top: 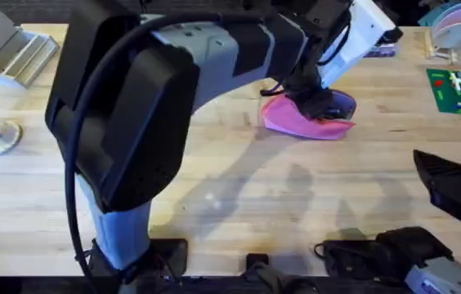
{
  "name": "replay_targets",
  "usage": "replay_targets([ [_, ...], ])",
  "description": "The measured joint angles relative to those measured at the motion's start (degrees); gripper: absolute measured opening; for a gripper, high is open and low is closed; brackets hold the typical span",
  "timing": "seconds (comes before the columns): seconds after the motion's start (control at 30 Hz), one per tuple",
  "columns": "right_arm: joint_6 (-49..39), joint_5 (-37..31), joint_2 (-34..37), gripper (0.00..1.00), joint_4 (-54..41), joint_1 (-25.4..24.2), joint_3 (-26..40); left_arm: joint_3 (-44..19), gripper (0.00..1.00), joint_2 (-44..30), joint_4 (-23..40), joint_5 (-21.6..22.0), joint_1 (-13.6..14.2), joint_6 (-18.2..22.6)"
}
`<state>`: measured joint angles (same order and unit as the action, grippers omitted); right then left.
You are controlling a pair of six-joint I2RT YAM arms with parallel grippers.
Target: Unzip the bag, pick up the pens from the table one at a time and place them inside, then zip the bag closed.
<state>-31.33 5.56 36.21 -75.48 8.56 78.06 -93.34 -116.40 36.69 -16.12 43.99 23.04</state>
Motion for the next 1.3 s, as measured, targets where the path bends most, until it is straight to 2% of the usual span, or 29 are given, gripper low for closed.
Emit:
replay_targets([
  [0.1, 0.0, 0.0, 0.0, 0.998, 0.0, 0.0, 0.0, 0.0, 0.049, 0.0, 0.0, 1.5, -0.5, 0.3],
  [0.17, 0.0, 0.0, 0.0, 0.998, 0.0, 0.0, 0.0, 0.0, 0.151, 0.0, 0.0, 2.2, -0.8, 0.7],
  [0.27, 0.0, 0.0, 0.0, 0.998, 0.0, 0.0, 0.0, 0.0, 0.412, 0.0, 0.0, 2.2, -0.8, 0.8],
  [0.37, 0.0, 0.0, 0.0, 0.998, 0.0, 0.0, 0.0, 0.0, 0.848, 0.0, 0.0, 2.2, -0.5, 1.0],
  [0.4, 0.0, 0.0, 0.0, 0.998, 0.0, 0.0, 0.0, 0.0, 0.962, 0.0, 0.0, 2.1, -0.5, 0.8],
  [0.47, 0.0, 0.0, 0.0, 0.998, 0.0, 0.0, 0.0, 0.0, 0.992, 0.0, 0.0, 2.0, -0.5, 0.9],
  [0.7, 0.0, 0.0, 0.0, 0.998, 0.0, 0.0, 0.0, 0.0, 0.996, 1.4, 1.5, 2.1, -0.5, 0.9],
  [1.0, 0.0, 0.0, 0.0, 0.998, 0.0, 0.0, 0.0, 0.0, 0.995, 9.7, 5.7, 2.7, -1.4, 1.1],
  [1.2, 0.0, 0.0, 0.0, 0.998, 0.0, 0.0, 0.0, 0.0, 0.995, 13.8, 9.6, 2.9, -1.9, 4.0],
  [1.3, 0.0, 0.0, 0.0, 0.998, 0.0, 0.0, 0.0, 0.0, 0.995, 14.6, 10.5, 2.8, -3.4, 4.4],
])
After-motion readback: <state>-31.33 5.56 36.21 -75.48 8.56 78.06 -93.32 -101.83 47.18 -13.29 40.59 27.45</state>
